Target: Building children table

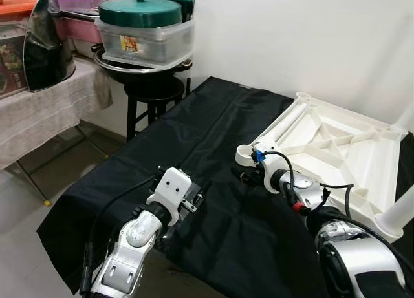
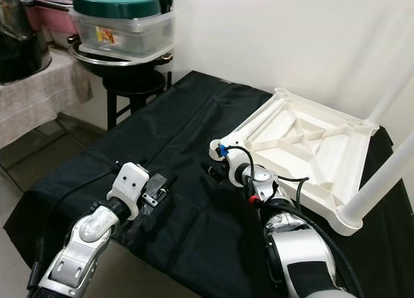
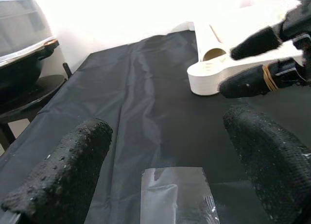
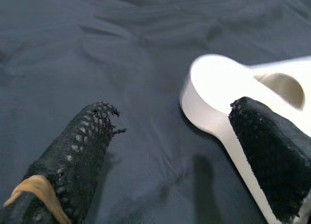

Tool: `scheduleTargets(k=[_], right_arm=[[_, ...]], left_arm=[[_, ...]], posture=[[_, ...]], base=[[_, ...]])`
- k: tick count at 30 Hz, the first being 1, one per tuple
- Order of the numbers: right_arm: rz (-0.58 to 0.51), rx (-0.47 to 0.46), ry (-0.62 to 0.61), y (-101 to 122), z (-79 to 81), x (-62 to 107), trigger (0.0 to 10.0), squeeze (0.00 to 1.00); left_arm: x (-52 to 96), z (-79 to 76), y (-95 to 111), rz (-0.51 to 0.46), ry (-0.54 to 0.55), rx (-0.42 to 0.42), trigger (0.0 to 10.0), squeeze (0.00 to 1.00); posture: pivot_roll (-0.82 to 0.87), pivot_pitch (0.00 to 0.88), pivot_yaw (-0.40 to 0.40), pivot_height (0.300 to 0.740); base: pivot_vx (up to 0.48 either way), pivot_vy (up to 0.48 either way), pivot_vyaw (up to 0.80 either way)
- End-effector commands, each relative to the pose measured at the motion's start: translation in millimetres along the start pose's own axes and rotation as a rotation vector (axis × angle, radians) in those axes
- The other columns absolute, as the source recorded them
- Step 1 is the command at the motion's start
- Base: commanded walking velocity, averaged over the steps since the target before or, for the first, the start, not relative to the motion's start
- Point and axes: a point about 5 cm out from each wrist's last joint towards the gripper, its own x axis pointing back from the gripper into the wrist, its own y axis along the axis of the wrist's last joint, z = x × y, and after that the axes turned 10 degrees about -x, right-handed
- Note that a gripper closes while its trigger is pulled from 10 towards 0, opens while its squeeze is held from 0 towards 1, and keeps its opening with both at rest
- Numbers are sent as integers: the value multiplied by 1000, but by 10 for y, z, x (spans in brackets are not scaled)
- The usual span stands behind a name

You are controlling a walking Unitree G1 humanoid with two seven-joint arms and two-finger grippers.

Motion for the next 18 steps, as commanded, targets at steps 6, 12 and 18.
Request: scheduleTargets(k=[6,12,18], right_arm=[[52,-46,-193,-148,-295,131,10000,0],[55,-16,-194,-164,-314,147,10000,0],[99,-53,-127,-275,-236,132,10000,0]], left_arm=[[1,-7,0,9,-6,-14,10000,0],[-5,-15,2,7,-10,-11,10000,0],[-11,-16,4,7,-10,-13,10000,0]], posture=[[144,0,-126,740],[138,0,-121,740],[147,0,-129,740]], base=[[0,0,0],[0,0,0],[0,0,0]])
